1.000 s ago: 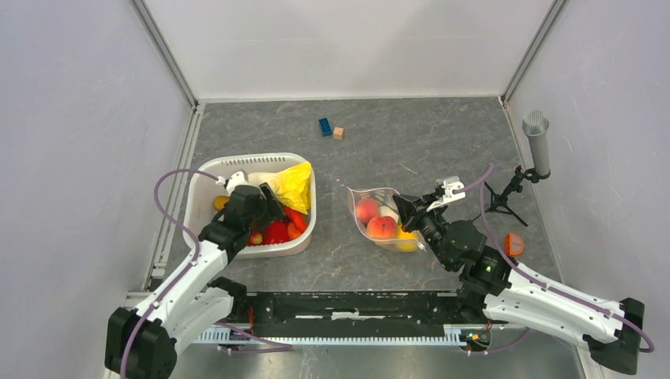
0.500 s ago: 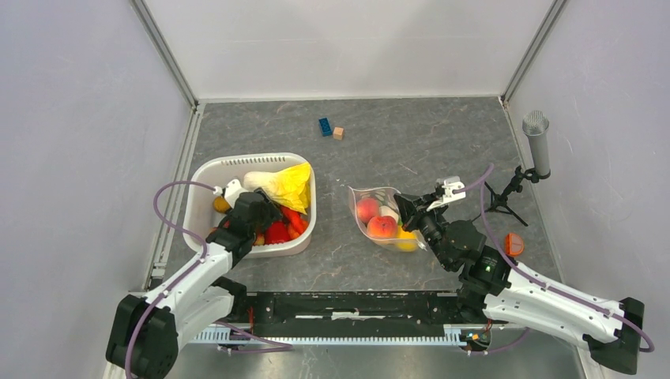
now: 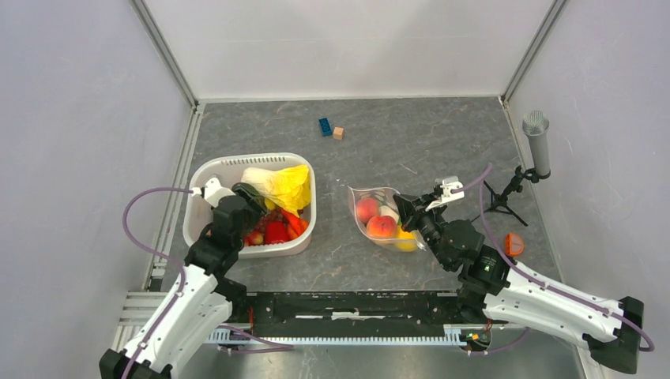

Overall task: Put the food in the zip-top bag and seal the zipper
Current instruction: Pick up the fake fruit from the bin, then place the fake fruit in the zipper food storage bag.

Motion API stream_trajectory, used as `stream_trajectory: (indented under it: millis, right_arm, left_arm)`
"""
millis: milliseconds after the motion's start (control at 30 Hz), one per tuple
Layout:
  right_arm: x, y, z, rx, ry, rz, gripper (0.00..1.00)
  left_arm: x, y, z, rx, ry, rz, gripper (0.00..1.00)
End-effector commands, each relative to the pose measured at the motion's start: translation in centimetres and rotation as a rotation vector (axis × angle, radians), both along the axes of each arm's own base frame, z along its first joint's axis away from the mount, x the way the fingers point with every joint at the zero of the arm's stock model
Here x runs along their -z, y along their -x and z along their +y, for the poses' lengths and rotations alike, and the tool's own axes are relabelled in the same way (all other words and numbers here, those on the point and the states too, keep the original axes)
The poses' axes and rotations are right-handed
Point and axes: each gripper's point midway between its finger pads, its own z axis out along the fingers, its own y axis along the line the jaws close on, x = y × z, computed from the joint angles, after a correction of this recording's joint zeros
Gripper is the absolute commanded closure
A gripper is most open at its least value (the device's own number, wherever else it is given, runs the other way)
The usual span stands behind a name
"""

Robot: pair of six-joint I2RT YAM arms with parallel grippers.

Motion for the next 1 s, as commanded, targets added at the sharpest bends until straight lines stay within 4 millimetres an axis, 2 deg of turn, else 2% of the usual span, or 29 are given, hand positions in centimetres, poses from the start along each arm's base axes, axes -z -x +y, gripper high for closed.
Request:
stream_trajectory:
  millis: [0,167,267,400,533,633,833,967]
  right_arm:
    - [-1.6,-0.1,0.2,0.001,-0.038,-0.017,0.97]
    - [-1.6,0.0,0.1,-0.001,-0.037,-0.017,0.97]
    - [-1.5,0.0,0.1,-0.003,-0.036,-0.014,0.97]
    - [-1.5,0.1,0.3,-0.012,-0.038,-0.012,0.97]
    - [-1.6,0.2,0.5,-0.021,-0.043,-0.015,0.97]
    - [-1.7,0.2,0.7,-0.031,-0.043,-0.017,0.97]
    - [-1.7,0.3,1.3,-0.053,-0.046,-0.016,0.97]
    - [-1.6,0.3,1.7,-0.068,-0.047,-0.013,0.97]
  left_arm:
    - [-2.4,0.4,1.2,-0.032,-0.036,-0.033,0.7]
    - [-4.0,0.6,0.8,0.007,-0.03,-0.07,0.71]
    - [-5.7,0.7,-0.1,0.077,-0.031,-0.104,0.73]
    - [-9.3,0.7,-3.6,0.293,0.002,-0.23,0.75]
    - [-13.3,1.8,-7.3,0.516,0.063,-0.374,0.76]
    - [-15.4,3.1,-9.6,0.671,0.092,-0.439,0.77]
    - [-17.7,5.8,-14.1,0.989,0.175,-0.514,0.77]
    - [-18.8,7.3,-16.0,1.144,0.245,-0.545,0.77]
